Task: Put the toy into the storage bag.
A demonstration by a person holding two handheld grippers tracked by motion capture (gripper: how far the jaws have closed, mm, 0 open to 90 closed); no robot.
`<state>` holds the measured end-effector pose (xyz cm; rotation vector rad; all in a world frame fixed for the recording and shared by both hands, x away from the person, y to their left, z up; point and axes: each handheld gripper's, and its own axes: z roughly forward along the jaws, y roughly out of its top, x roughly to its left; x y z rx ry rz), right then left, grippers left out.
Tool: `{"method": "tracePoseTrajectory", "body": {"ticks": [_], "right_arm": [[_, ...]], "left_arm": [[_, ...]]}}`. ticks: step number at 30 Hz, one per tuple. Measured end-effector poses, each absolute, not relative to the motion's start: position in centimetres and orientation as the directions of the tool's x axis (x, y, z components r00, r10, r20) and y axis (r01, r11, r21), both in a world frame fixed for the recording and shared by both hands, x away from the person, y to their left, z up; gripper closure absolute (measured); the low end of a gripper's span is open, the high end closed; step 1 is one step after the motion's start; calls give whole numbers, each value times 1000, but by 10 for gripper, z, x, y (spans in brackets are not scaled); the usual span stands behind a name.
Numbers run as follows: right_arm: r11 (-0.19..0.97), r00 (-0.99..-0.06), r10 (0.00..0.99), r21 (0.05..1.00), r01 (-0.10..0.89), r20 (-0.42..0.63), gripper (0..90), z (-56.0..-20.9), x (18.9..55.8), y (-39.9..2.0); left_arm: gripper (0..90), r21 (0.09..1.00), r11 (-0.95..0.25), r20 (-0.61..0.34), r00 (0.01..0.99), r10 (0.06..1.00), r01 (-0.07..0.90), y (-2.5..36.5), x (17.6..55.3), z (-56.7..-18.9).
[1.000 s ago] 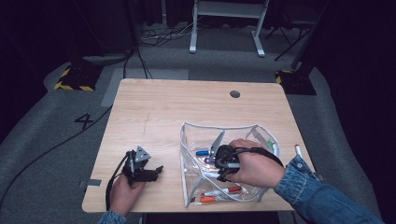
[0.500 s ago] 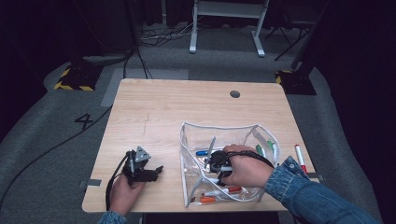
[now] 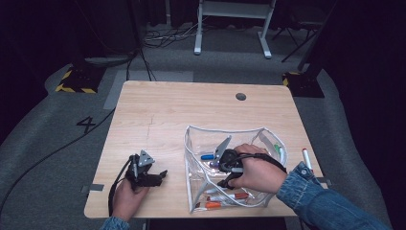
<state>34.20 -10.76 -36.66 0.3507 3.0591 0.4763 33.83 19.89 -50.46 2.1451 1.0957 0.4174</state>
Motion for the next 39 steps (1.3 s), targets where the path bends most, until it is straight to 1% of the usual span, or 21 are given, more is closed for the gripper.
{"method": "tracePoseTrajectory", "body": {"ticks": [5, 10, 17, 25, 32, 39], "right_arm": [[884, -963, 267, 404, 235, -25, 489, -340, 341, -119], [828, -948, 316, 501, 254, -43, 484, -311, 342, -142], [769, -916, 397, 565, 299, -56, 496, -289, 344, -180], [690, -858, 511, 621, 372, -55, 492, -281, 345, -230], [607, -783, 619, 666, 433, -54, 491, -279, 349, -276], [550, -692, 721, 639, 538, -38, 501, -297, 360, -323]], "left_arm": [[183, 699, -412, -23, 594, 804, 585, 199, 338, -505], [183, 698, -414, -21, 595, 804, 585, 199, 338, -505], [182, 696, -419, -17, 597, 802, 583, 199, 338, -504], [182, 696, -424, -11, 599, 801, 580, 200, 338, -504], [182, 692, -426, -14, 601, 799, 583, 200, 338, -504], [182, 695, -423, -15, 599, 800, 582, 200, 338, -504]]}}
